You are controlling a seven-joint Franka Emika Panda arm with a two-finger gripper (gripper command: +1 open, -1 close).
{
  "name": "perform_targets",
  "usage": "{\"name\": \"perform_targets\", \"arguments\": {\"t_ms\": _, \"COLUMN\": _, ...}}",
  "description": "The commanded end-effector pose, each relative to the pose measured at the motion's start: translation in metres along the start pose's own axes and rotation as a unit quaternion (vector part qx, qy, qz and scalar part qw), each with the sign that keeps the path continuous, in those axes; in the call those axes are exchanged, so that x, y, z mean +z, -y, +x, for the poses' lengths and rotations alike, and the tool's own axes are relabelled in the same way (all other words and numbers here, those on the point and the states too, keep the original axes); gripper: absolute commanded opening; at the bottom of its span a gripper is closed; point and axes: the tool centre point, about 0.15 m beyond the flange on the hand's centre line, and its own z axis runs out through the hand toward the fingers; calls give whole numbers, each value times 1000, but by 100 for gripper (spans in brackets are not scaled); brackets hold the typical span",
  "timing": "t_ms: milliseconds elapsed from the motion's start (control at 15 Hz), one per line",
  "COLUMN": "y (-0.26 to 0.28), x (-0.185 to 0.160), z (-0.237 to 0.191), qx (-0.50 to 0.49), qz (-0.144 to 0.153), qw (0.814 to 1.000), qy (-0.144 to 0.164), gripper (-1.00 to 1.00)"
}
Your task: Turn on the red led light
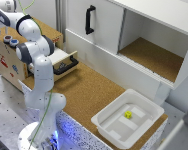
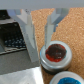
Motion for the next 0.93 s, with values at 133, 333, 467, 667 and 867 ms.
{"name": "perform_targets", "arguments": {"t_ms": 133, "y": -22, "x": 22, "z": 53, "qx": 27, "qz": -21, "qw": 995, "qy": 94, "gripper": -100}}
{"name": "perform_targets", "arguments": {"t_ms": 333, "y": -32, "x": 28, "z": 47, "qx": 41, "qz": -15, "qw": 994, "qy": 96, "gripper": -100}}
{"name": "perform_targets", "arguments": {"t_ms": 467, "y": -35, "x": 39, "z": 42, "qx": 44, "qz": -20, "qw": 994, "qy": 96, "gripper": -100}}
{"name": "perform_targets", "arguments": {"t_ms": 667, "y": -23, "x": 60, "z": 24, "qx": 5, "qz": -34, "qw": 996, "qy": 82, "gripper": -100}}
{"name": "perform_targets", "arguments": {"t_ms": 867, "y": -16, "x": 30, "z": 14, "qx": 6, "qz": -5, "qw": 998, "qy": 63, "gripper": -100}}
